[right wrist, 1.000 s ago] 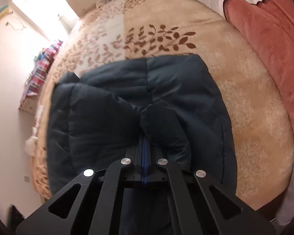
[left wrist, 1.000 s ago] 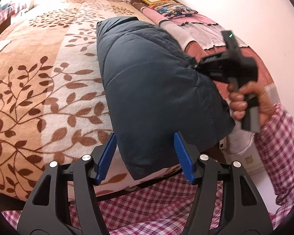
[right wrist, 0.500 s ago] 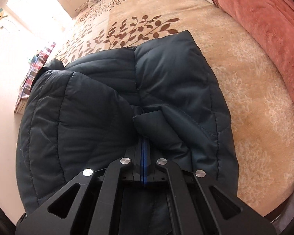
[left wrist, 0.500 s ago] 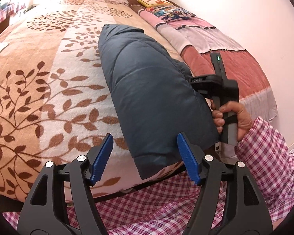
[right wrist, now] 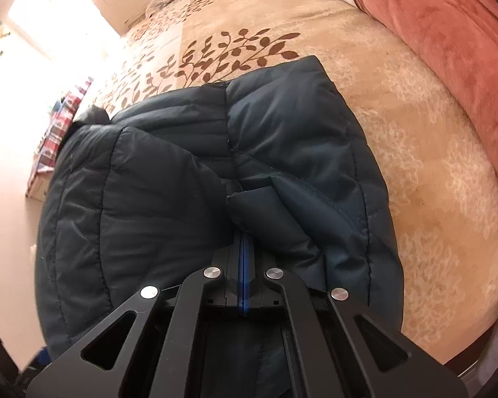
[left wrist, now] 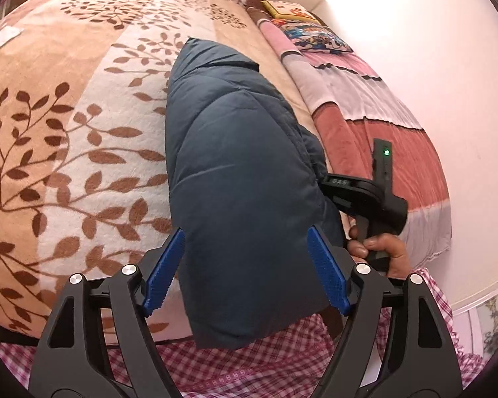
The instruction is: Fold large clothes
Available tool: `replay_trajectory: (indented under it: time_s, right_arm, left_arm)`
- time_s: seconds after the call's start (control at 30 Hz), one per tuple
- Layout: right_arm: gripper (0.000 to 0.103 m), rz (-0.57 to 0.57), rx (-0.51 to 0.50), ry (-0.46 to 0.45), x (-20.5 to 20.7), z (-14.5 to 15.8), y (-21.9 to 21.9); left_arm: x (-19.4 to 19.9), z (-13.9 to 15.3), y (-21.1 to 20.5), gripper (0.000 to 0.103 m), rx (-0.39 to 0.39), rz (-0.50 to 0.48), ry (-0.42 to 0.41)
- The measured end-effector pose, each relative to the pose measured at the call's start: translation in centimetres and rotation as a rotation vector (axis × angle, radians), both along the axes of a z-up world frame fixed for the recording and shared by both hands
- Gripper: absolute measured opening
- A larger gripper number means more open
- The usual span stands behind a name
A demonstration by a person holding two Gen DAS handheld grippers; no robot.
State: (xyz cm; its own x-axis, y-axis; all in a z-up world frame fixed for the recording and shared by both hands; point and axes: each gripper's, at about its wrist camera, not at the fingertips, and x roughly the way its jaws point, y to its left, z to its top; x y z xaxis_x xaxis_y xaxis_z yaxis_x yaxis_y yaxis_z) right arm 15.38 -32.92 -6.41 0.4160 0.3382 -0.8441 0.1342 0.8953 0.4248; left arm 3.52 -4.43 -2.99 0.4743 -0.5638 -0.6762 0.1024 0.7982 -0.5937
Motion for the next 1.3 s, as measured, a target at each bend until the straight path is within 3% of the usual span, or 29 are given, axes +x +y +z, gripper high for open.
replay_trajectory:
  time_s: [0.2, 0.37, 0.47, 0.53, 0.6, 0.8, 0.97, 1.03, 1.13, 1.3]
  right_arm:
    - [0.000, 0.006, -0.001, -0.010, -0.3, 1.1, 0.2]
    - [0.001, 0.001, 0.061, -0.028, -0.8, 2.2, -0.2]
    - [0.016, 0.021, 0.084, -0.057, -1.6, 3.2, -0.4]
    - [0.034, 0.032, 0.097, -0.076, -1.9, 3.7, -0.3]
    - [0.042, 0.041, 0.102, -0.100, -2.6, 4.4, -0.1]
    - [0.052, 0.032, 0.118, -0.152, -4.9, 6.3, -0.7]
    - [0.063, -0.038, 0.110, -0.173, -7.4, 6.9, -3.6]
    - [0.074, -0.071, 0.102, -0.161, -8.0, 6.6, -4.8]
    - [0.082, -0.098, 0.092, -0.129, -8.2, 5.7, -5.5]
    - [0.085, -0.075, 0.131, -0.068, -7.8, 4.2, -5.2]
  left_arm:
    - [0.4, -0.8, -0.7, 0.075, 0.063, -0.018, 0.032]
    - [0.8, -1.3, -0.4, 0.076, 0.063, -0.006, 0.056]
    - [0.9, -1.4, -0.4, 0.077, 0.065, -0.005, 0.056]
    - [1.0, -1.5, -0.5, 0.078, 0.067, -0.007, 0.057]
    - [1.0, -1.6, -0.5, 0.078, 0.071, -0.008, 0.059]
    - [1.2, -1.7, -0.3, 0.079, 0.069, -0.007, 0.063]
    - [1.2, -1.6, -0.4, 0.079, 0.074, -0.009, 0.062]
    - [1.3, -1.6, -0.5, 0.080, 0.076, -0.010, 0.062]
    - [1.4, -1.5, -0.5, 0.081, 0.075, -0.009, 0.066]
    - [1.6, -1.3, -0.7, 0.081, 0.076, -0.008, 0.063]
